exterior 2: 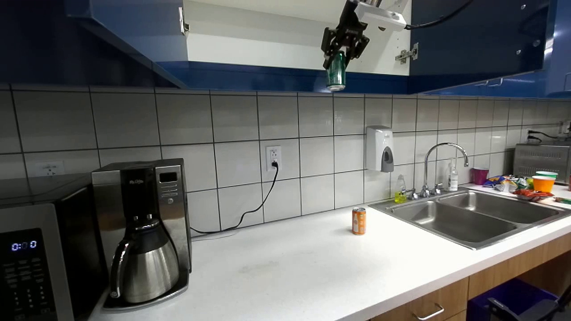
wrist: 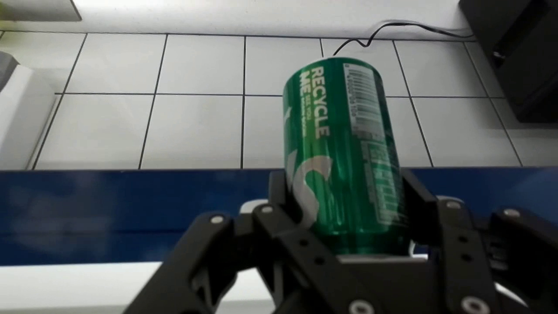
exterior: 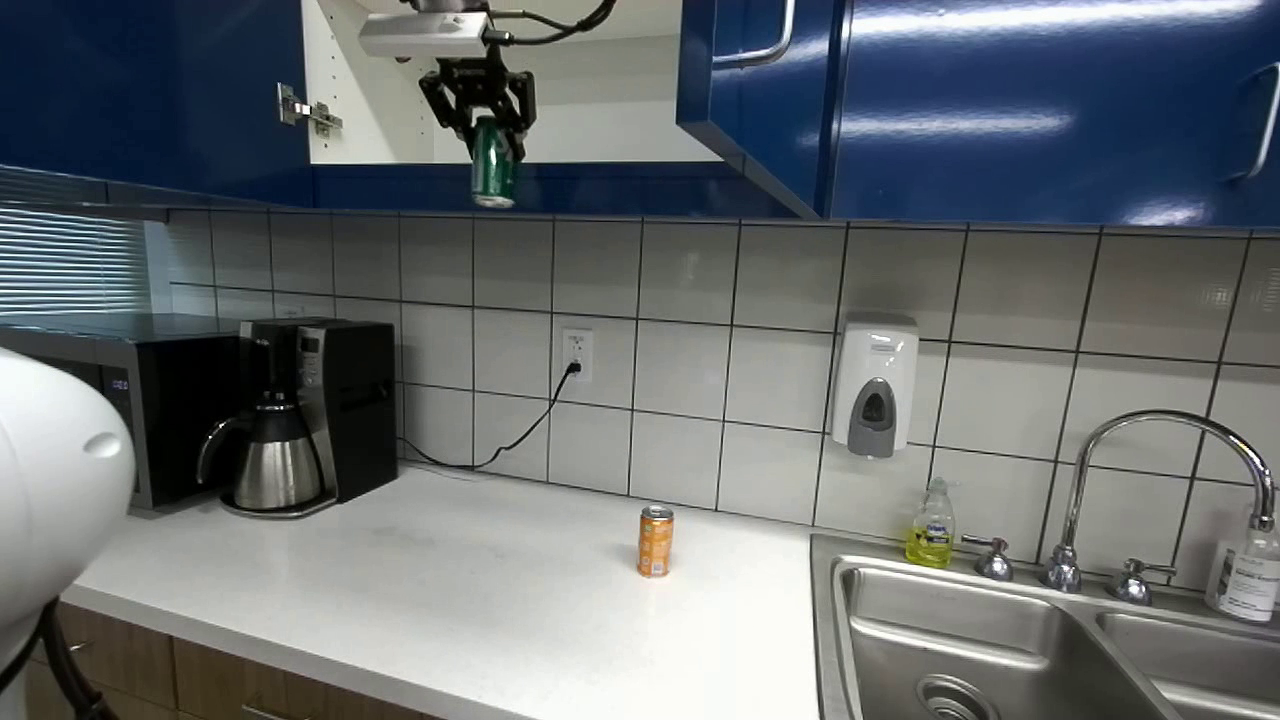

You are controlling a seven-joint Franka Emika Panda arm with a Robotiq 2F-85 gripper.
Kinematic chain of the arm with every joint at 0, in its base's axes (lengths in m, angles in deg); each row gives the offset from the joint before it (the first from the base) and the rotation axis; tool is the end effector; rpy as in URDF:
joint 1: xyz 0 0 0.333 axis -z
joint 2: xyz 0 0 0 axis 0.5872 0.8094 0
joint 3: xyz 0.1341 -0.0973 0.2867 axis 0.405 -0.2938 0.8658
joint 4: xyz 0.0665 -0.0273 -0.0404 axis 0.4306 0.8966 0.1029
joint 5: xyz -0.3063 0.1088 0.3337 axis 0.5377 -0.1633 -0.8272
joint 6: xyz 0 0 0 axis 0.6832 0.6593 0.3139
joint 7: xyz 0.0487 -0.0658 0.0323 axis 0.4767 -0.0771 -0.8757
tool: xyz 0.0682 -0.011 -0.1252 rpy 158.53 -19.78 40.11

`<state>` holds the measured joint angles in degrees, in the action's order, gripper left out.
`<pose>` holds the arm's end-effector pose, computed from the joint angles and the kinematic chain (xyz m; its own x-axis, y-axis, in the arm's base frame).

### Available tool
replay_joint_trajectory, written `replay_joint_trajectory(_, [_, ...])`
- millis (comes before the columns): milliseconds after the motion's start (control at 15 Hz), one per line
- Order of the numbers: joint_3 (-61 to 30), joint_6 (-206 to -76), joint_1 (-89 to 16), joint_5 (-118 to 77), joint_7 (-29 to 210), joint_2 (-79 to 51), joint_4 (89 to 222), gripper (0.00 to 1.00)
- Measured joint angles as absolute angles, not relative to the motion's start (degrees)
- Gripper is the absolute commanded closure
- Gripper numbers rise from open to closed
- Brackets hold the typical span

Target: Remove the green can from the open upper cabinet then place it on the counter.

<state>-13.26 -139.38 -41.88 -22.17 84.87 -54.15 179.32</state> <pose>0.5596 0.0410 0.6846 0.7526 0.0901 0.6523 0.0973 -0.9949 0.0251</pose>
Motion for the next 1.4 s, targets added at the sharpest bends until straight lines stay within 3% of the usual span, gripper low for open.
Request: replay_joint_trajectory(1400, [-15.03, -164.03, -41.80, -23.51, 81.52, -50.20, 205.17, 0.62])
